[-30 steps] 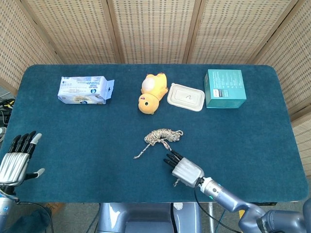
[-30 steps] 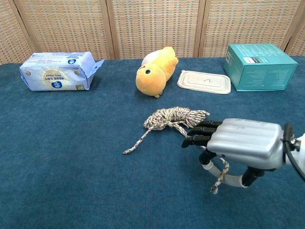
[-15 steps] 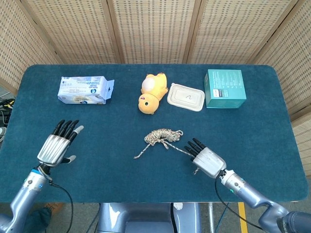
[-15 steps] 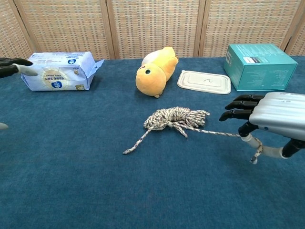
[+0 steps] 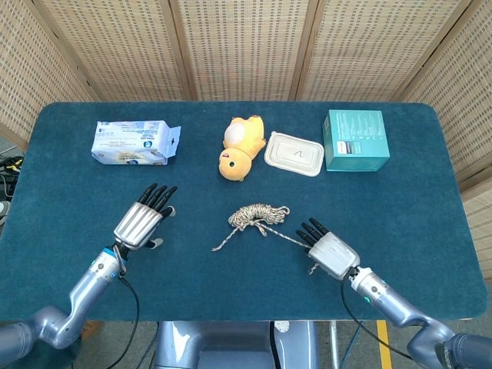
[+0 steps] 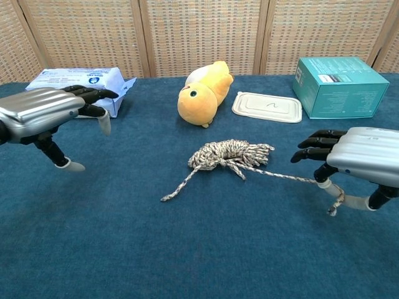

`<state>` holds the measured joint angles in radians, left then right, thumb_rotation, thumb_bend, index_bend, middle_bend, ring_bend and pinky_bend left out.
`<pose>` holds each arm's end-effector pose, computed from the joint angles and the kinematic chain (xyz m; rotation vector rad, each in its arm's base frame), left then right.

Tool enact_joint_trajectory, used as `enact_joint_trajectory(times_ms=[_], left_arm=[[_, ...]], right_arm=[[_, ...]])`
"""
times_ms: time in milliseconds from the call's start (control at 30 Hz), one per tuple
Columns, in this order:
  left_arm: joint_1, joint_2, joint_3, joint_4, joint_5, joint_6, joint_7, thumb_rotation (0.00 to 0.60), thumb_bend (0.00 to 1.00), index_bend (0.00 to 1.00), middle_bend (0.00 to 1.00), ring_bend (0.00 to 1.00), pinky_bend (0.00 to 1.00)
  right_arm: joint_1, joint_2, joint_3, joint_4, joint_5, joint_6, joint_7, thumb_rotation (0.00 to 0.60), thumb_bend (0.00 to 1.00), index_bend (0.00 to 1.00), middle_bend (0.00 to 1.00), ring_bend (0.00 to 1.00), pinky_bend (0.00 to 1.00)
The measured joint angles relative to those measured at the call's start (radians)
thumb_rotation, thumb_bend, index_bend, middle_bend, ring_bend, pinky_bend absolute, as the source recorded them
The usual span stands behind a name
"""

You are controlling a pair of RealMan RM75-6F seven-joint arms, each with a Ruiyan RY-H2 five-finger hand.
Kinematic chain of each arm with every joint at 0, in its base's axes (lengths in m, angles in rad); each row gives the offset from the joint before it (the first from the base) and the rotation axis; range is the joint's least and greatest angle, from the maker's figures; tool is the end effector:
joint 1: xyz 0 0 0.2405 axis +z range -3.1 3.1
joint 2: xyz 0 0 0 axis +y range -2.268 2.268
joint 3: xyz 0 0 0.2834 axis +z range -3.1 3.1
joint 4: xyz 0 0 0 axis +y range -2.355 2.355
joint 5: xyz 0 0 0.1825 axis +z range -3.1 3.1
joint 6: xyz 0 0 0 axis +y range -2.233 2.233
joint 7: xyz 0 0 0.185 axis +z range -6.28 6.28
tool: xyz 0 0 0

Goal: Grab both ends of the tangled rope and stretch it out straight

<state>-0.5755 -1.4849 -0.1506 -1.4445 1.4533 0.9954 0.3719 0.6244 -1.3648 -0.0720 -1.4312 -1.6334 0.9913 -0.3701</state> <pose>-0.1942 0.3575 0.0180 -1.9659 -0.6446 -0.8657 -0.2192 -0.3228 0.0180 2.2541 -0.3815 0.6621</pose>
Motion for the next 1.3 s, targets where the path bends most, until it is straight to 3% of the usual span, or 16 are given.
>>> enact_joint_trajectory(times_ms=[667,933,1100,1300], left_arm=[[-0.176,-0.199,-0.041,0.007,-0.286,-0.157,0.195,0.6,0.11,0.48,0.0,0.0,0.0],[-0.219,-0.244,-0.033,0.031,-0.376,-0.179,0.219,0.6,0.13,0.49,0.0,0.0,0.0],[-0.232,-0.259,-0.029,0.043,-0.409,-0.179,0.222,0.6,0.22,0.5,0.0,0.0,0.0],[-0.261,-0.285,-0.03,0.071,-0.47,-0.193,0.218,0.6,0.23,0.5,0.0,0.0,0.0]], right_arm=[[0.018,-0.028,0.019,0.023,0.026,-0.046,0.017,0.6,0.41,0.69,0.11,0.0,0.0],[0.021,-0.04,0.019,0.04,0.03,-0.054,0.03,0.6,0.42,0.69,0.11,0.0,0.0],[0.022,-0.042,0.021,0.039,0.028,-0.052,0.035,0.6,0.41,0.69,0.11,0.0,0.0],[0.024,-0.039,0.021,0.035,0.026,-0.052,0.036,0.6,0.42,0.69,0.11,0.0,0.0]])
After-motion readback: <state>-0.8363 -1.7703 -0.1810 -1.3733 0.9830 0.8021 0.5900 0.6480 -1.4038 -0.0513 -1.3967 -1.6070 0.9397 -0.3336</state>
